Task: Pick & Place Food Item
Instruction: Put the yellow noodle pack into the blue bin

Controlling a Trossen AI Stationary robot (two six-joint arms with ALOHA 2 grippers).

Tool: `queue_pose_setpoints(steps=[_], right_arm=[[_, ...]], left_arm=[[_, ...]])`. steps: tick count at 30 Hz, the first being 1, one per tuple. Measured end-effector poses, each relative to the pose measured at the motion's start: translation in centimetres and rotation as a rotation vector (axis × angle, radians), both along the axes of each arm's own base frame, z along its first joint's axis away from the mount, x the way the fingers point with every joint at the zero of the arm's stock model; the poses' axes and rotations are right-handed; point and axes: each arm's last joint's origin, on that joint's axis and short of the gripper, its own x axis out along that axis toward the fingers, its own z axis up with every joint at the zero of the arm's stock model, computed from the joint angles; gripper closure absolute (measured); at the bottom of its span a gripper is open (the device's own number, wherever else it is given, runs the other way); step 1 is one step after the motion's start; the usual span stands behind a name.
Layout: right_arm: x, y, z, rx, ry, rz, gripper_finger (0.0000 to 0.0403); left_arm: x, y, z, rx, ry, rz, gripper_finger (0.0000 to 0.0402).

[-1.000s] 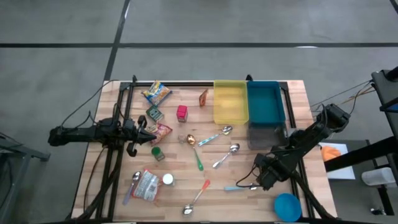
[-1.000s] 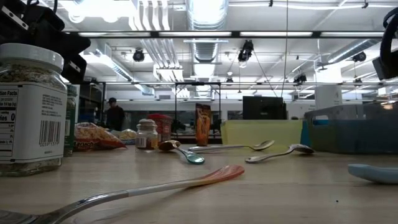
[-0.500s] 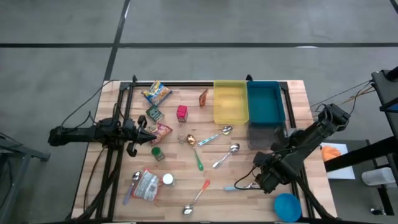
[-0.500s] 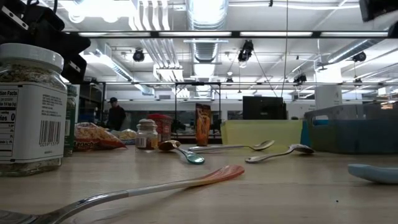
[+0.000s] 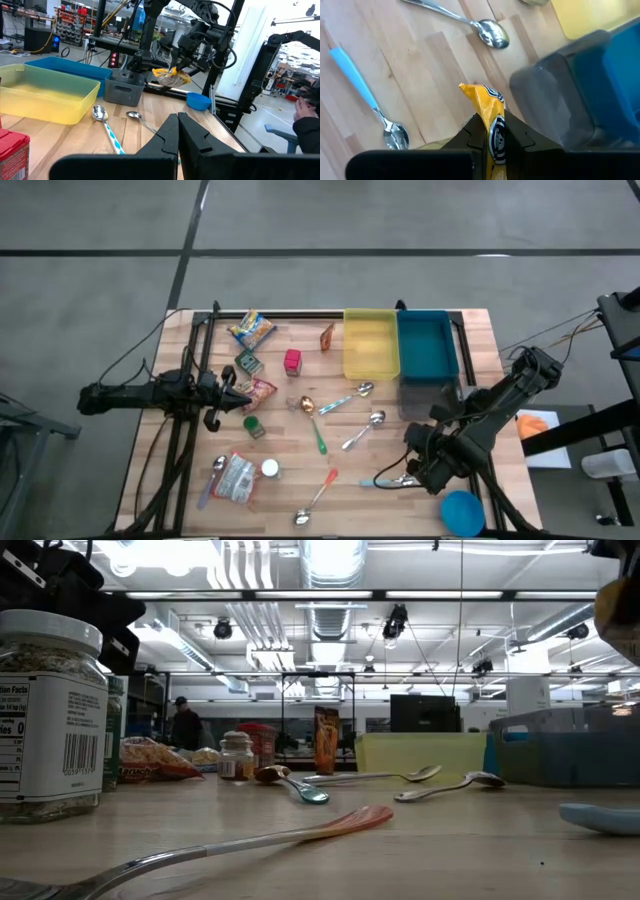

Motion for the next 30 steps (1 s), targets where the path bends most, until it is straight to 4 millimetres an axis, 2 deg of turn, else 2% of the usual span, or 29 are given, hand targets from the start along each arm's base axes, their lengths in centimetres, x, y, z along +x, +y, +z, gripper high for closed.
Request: queue_pose_setpoints(steps=[16,26,30], right_arm=[[-0.1,-0.2,0.0,-0.057,-0.021,0.004,0.0379],[-0.6,-1.5,0.7,-0.257,-0.116,-0.033,0.0378],[-1.0,-2.4,1.4,-0.364,-0.211,-0.075,0.0378]], left_arm=[[0.0,0.0,0.0,0.000,0.000,0.000,0.0401],[0.0,0.0,0.0,0.000,0.000,0.000,0.0401],[0.0,0.0,0.0,0.000,-0.001,0.000,0.0401]])
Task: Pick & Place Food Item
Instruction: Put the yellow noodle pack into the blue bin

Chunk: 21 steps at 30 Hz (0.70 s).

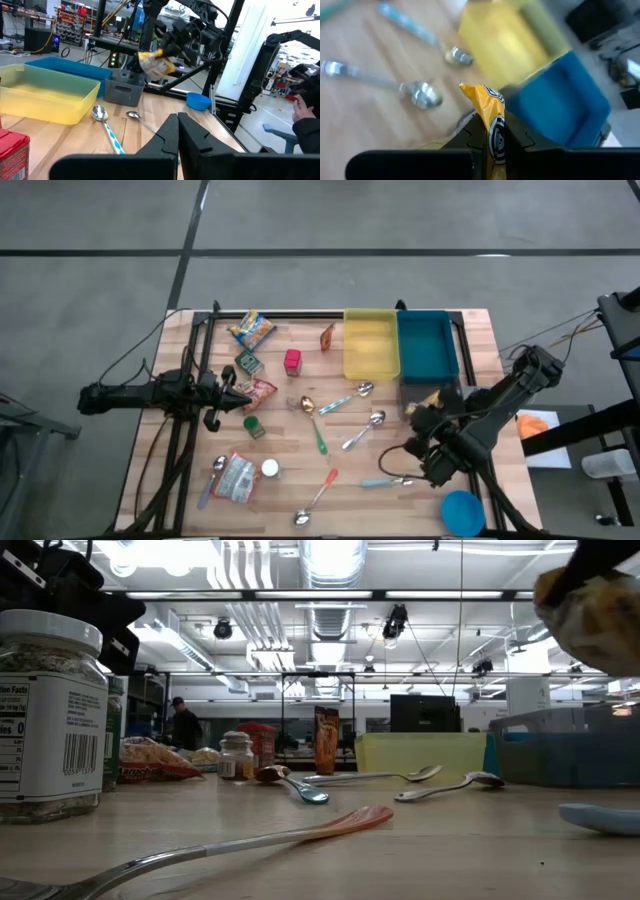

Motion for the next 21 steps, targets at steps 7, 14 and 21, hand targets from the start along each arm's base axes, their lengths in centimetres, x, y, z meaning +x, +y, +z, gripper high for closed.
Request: queue_pose_setpoints(steps=[7,14,21], right_arm=[[-0.7,-2.3,2.1,-0.079,-0.172,0.012,0.0378],[-2.2,-5.8,4.0,-0.150,-0.309,-0.037,0.0378],[-4.7,-10.0,4.7,-0.202,-0.445,-0.178,0.0378]], left_arm=[[0.0,0.0,0.0,0.000,0.000,0.000,0.0401],[0.0,0.0,0.0,0.000,0.000,0.000,0.0401],[0.0,0.0,0.0,0.000,0.000,0.000,0.0401]])
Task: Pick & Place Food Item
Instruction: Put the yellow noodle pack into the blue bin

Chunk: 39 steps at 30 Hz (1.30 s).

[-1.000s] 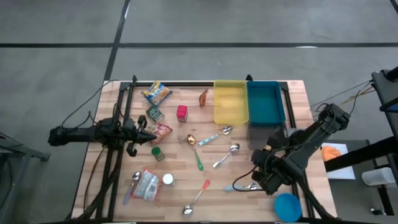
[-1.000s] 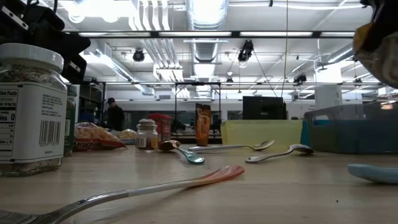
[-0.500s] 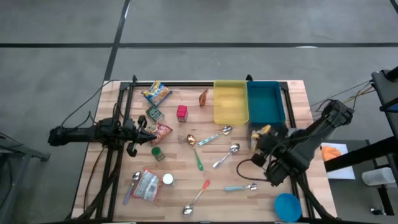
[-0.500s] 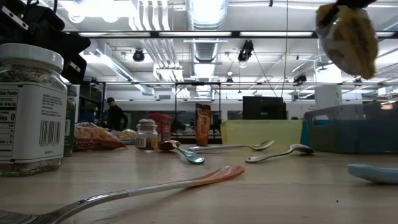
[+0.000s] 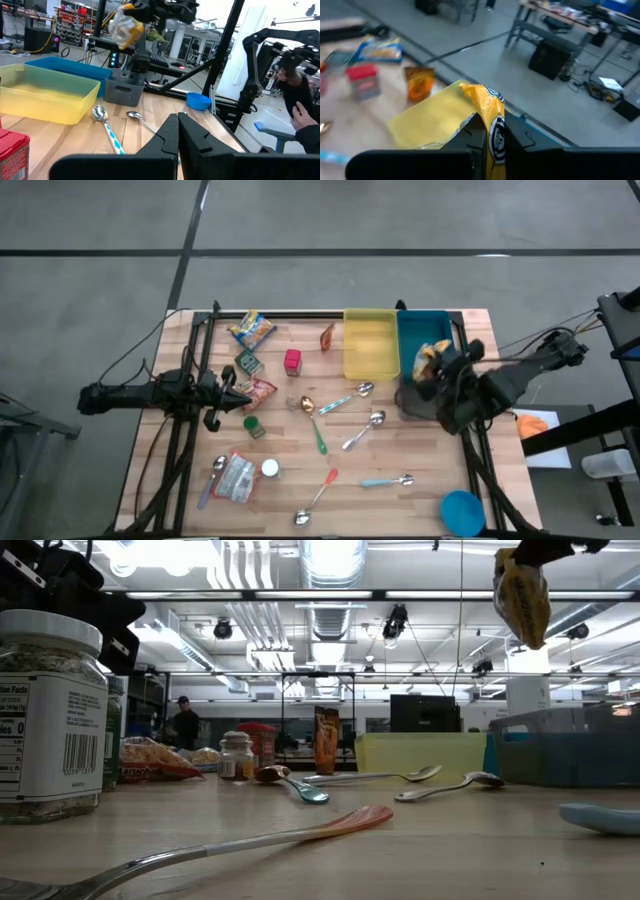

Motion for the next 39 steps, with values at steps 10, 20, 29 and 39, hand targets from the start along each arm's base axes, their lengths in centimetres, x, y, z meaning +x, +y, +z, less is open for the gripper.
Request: queue_pose_setpoints(steps=[10,20,29,39], right_arm=[[-2.3,-4.0,-0.8,0.006,-0.110,-0.252,0.0378],[-1.1,-5.9,-1.2,-0.034,-0.025,-0.357,0.0378],[2.3,-6.8,-1.4,-0.014,0.002,-0.243,0.0378],[1.8,-10.5,-2.0,0.105,0.041,-0.345,0.0379]], left_arm=[[0.0,0.0,0.0,0.000,0.000,0.000,0.0401],[0.0,0.0,0.0,0.000,0.000,-0.001,0.0401],[0.0,0.0,0.0,0.000,0.000,0.000,0.0401],[0.0,0.0,0.0,0.000,0.000,0.000,0.0401]])
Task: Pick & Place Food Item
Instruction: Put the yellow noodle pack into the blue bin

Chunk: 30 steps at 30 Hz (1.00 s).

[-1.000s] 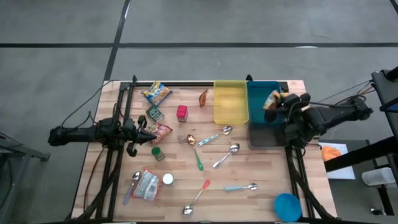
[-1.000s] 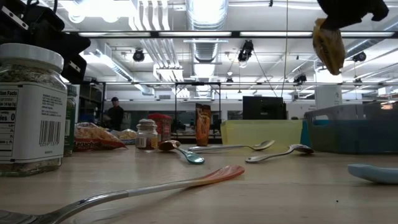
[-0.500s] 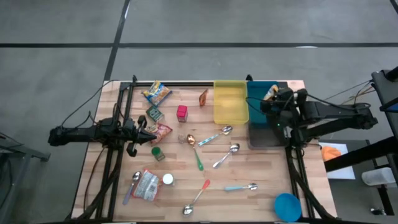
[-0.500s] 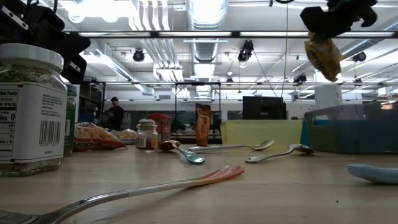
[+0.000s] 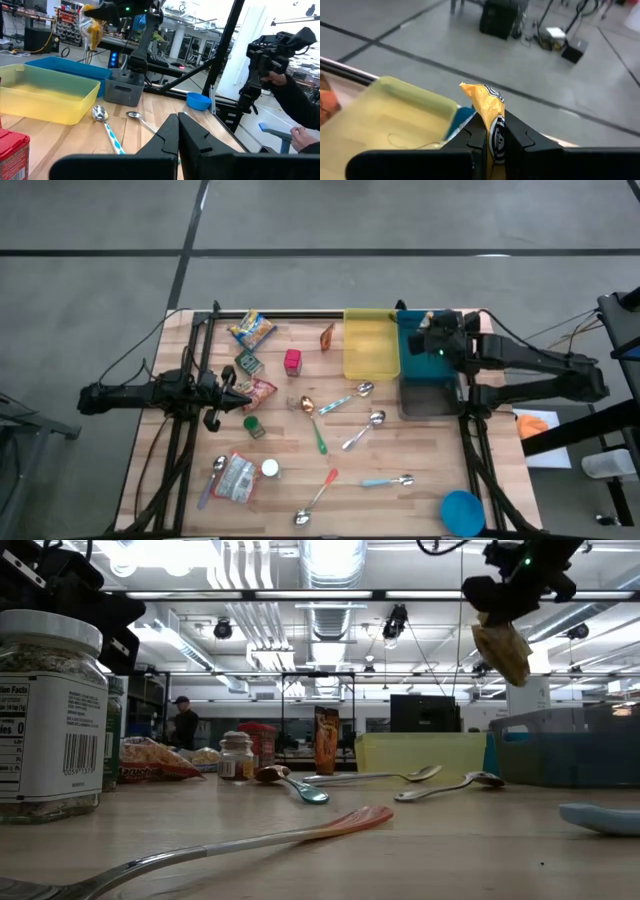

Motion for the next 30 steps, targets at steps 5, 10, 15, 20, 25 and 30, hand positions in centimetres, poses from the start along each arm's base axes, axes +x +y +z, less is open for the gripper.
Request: queue_pose_setpoints(steps=[5,10,15,20,25,30], right_arm=[[-0.1,-2.3,-1.0,0.077,0.037,-0.011,0.0379],[-0.3,-4.8,-3.0,0.175,0.084,-0.045,0.0379],[-0.8,-7.0,-5.0,0.304,0.113,-0.088,0.0379],[-0.7,-8.8,-6.2,0.354,0.132,-0.132,0.0379],[0.4,-10.3,-6.5,0.366,0.156,-0.104,0.0379],[0.9,-12.6,-6.8,0.424,0.161,-0.117,0.0379]], left_arm=[[0.0,0.0,0.0,0.000,0.000,0.000,0.0401],[0.0,0.0,0.0,0.000,0.000,0.000,0.0401],[0.0,0.0,0.0,0.000,-0.001,0.000,0.0401],[0.0,0.0,0.0,0.000,0.000,0.000,0.0401],[0.0,0.0,0.0,0.000,0.000,0.000,0.0401],[0.0,0.0,0.0,0.000,0.000,0.000,0.0401]])
